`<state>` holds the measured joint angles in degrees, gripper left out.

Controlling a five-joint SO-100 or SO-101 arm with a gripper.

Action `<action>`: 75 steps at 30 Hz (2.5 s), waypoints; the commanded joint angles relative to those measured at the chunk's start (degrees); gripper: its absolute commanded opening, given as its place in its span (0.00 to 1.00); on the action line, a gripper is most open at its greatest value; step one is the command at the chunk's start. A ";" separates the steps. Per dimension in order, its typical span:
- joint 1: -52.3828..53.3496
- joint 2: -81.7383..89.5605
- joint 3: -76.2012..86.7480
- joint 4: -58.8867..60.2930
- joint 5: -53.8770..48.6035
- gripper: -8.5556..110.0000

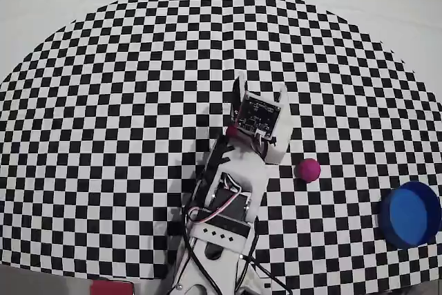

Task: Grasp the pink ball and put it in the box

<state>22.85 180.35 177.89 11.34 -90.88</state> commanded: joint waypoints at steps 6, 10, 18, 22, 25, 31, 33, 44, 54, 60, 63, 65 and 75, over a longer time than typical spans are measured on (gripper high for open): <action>8.44 -1.32 0.44 -1.41 -0.35 0.28; 12.39 -1.93 0.44 -1.85 -0.35 0.28; 18.02 -2.11 0.44 -1.76 -0.35 0.28; 20.13 -2.46 0.44 -1.76 -0.35 0.28; 21.27 -2.72 0.44 -1.58 -0.35 0.28; 23.29 -3.16 0.44 -1.49 -0.35 0.28; 24.08 -3.16 0.44 -1.49 -0.35 0.28; 27.69 -3.16 0.44 -0.62 -0.35 0.28; 28.30 -4.75 0.44 1.49 0.18 0.28; 28.83 -6.42 0.44 0.97 0.26 0.28; 29.62 -7.91 0.44 0.09 0.26 0.28; 30.23 -9.23 0.44 -0.97 0.35 0.28; 31.82 -14.68 0.44 -3.69 0.35 0.28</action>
<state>54.14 166.73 177.89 8.70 -90.88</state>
